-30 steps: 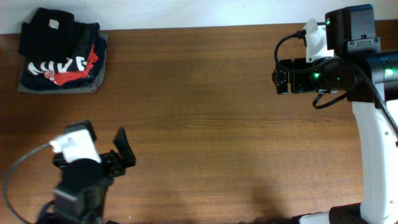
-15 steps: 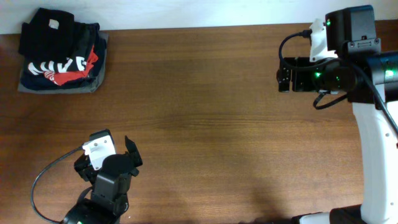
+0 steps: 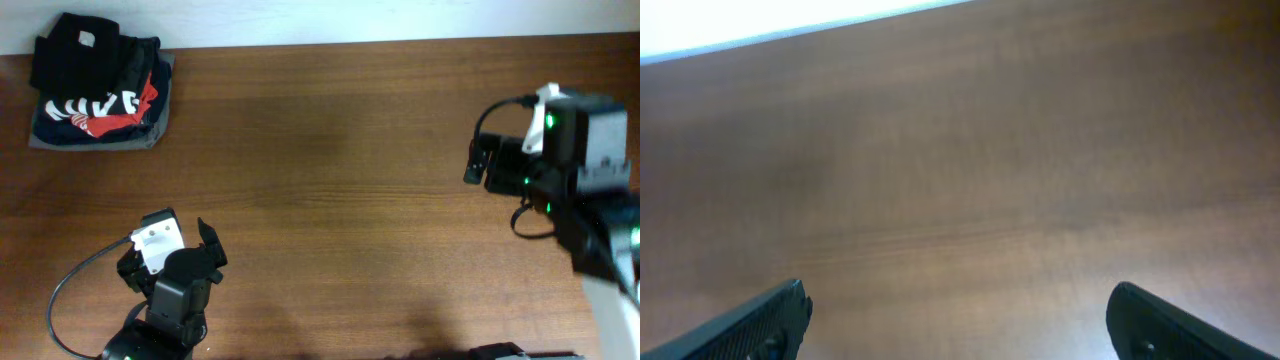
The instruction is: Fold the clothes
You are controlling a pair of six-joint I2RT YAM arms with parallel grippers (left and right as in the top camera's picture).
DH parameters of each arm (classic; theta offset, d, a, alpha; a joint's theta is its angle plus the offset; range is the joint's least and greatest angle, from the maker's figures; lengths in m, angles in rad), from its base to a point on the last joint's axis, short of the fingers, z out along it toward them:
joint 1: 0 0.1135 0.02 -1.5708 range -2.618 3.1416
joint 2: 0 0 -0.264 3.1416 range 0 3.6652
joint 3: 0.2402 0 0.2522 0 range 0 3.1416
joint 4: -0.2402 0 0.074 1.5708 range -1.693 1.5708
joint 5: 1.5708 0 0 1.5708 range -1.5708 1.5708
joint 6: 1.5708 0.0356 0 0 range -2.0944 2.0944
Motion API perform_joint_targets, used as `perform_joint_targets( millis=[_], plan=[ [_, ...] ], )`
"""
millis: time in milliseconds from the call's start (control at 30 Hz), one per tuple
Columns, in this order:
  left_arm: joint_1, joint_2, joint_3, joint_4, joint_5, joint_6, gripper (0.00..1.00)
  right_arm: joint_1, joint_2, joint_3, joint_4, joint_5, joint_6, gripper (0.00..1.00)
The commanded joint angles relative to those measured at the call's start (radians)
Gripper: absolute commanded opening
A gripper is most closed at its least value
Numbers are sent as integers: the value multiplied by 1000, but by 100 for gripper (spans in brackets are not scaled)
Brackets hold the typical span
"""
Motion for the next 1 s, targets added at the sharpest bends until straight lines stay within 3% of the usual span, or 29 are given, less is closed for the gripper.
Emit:
perform_joint_targets(
  millis=[0,133,267,967],
  plan=[
    [1,-3,-1,0,-14,-5,99,3,-107,-161,97,54,39,99],
    [1,-3,-1,0,-14,-5,99,3,-223,-332,253,184,105,99],
    [1,-3,-1,0,-14,-5,99,3,-269,-391,339,217,111,99],
    [1,-3,-1,0,-14,-5,99,3,-124,-391,380,204,111,99]
  ],
)
